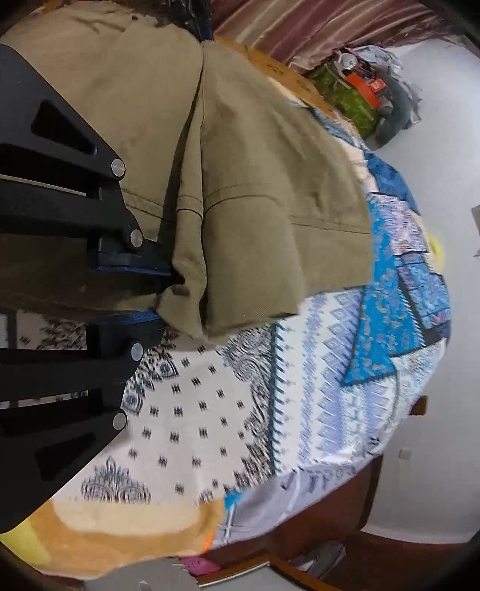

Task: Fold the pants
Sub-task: 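Grasp the elastic waistband with the left tool while the right tool holds the leg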

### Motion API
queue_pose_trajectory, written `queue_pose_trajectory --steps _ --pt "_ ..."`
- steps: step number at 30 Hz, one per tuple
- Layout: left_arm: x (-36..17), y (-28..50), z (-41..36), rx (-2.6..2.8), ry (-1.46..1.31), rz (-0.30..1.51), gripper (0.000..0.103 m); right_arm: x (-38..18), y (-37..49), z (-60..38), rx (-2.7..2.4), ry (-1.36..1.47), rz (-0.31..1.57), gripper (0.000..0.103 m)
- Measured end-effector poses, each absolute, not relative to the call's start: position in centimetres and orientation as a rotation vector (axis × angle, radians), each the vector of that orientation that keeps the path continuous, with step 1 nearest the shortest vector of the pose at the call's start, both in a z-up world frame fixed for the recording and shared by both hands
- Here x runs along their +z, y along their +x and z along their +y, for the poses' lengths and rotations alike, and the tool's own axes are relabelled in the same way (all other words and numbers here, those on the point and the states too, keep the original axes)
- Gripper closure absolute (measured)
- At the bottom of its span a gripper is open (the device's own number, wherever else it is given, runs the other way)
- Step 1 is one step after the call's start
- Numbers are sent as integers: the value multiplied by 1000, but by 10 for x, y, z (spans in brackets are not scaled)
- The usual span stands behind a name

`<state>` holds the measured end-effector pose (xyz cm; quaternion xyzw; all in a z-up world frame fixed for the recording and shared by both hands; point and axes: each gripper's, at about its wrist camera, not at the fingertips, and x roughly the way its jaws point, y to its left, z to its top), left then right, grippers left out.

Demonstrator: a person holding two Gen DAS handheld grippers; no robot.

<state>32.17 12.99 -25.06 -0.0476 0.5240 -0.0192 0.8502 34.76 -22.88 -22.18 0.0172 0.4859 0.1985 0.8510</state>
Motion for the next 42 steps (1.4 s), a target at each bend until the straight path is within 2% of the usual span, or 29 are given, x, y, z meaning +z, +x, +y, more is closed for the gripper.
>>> queue_pose_trajectory --steps 1,3,5,6,9,19,20,21,23,24,25,26,27,31,34,37,42 --pt "-246 322 131 -47 -107 1094 35 -217 347 -233 414 56 1021 83" --pt "-239 324 132 -56 -127 1075 31 -208 347 -241 413 103 1030 65" --pt "-234 328 134 -57 -141 1058 21 -199 345 -244 416 140 1012 55" --pt "-232 331 135 -60 -148 1053 12 -193 345 -245 415 144 993 52" --pt "-232 340 140 -62 -165 1029 9 -180 350 -241 412 120 946 40" --pt "-281 367 159 -48 -270 1155 8 -218 380 -215 408 76 1017 40" --pt "-284 367 159 -52 -277 1155 8 -220 379 -215 411 84 1026 43" --pt "-285 368 159 -55 -277 1153 8 -226 382 -214 430 104 1050 52" --pt "-288 369 158 -60 -268 1154 8 -234 383 -212 455 124 1101 57" --pt "-288 369 156 -63 -254 1146 10 -237 383 -212 463 126 1098 65" --pt "-287 369 155 -67 -241 1139 14 -237 382 -211 470 119 1093 70" --pt "-285 367 151 -73 -213 1124 19 -235 381 -209 463 103 1088 82" --pt "-282 366 148 -54 -180 1104 28 -235 381 -208 451 83 1087 93" --pt "-273 363 130 10 6 1045 45 -228 372 -202 424 12 1023 95" --pt "-271 361 124 90 117 1012 54 -213 362 -196 415 -55 944 96" --pt "-275 362 136 98 69 1028 53 -208 362 -192 406 -95 914 97" --pt "-280 366 146 62 48 1056 44 -236 377 -190 398 -88 1032 97"
